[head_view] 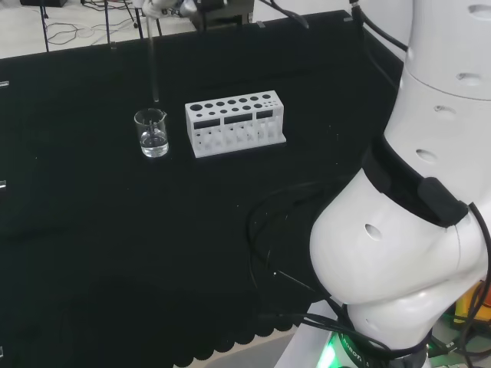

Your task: Stir in the beaker to the left of the white test tube rack with the glass rod.

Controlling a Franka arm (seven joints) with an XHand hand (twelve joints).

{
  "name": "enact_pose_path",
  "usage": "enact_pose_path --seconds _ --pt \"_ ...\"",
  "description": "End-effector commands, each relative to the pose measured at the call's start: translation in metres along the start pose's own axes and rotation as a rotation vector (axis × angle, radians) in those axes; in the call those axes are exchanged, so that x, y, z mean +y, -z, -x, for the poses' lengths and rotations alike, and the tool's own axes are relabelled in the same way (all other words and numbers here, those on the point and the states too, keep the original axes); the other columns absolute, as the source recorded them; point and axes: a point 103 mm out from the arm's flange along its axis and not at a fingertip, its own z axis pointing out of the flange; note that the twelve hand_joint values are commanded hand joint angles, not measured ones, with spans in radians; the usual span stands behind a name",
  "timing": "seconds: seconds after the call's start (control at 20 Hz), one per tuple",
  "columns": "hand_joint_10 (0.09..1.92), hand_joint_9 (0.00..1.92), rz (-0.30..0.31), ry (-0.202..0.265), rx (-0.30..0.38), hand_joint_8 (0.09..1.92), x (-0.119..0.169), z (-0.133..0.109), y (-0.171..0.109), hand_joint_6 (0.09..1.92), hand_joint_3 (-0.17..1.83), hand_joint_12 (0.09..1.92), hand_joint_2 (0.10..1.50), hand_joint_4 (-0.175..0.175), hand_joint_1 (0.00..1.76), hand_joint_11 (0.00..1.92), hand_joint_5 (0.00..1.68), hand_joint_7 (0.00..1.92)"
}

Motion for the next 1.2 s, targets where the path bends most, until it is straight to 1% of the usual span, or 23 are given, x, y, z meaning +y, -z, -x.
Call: enact_pose_path --seconds 0.05,0.4,0.65,0.95,1.2 --pt "0.77 1.75 -0.016 0.040 -0.007 1.12 0.013 -0.019 -0.008 0.65 -0.17 0.69 1.08 -0.175 1.22 1.76 1.22 1.48" --pt "0.77 1.75 -0.036 0.062 0.002 1.12 0.021 -0.025 -0.026 0.64 -0.17 0.69 1.08 -0.175 1.22 1.76 1.23 1.48" --pt "0.77 1.75 -0.045 0.071 0.011 1.12 0.028 -0.024 -0.037 0.64 -0.17 0.69 1.08 -0.175 1.22 1.76 1.23 1.48" --pt "0.77 1.75 -0.068 0.070 0.017 1.12 0.036 -0.015 -0.056 0.64 -0.17 0.69 1.08 -0.175 1.22 1.76 1.23 1.48" --pt "0.77 1.75 -0.078 0.051 0.022 1.12 0.043 -0.003 -0.063 0.64 -0.17 0.69 1.08 -0.175 1.22 1.76 1.23 1.48"
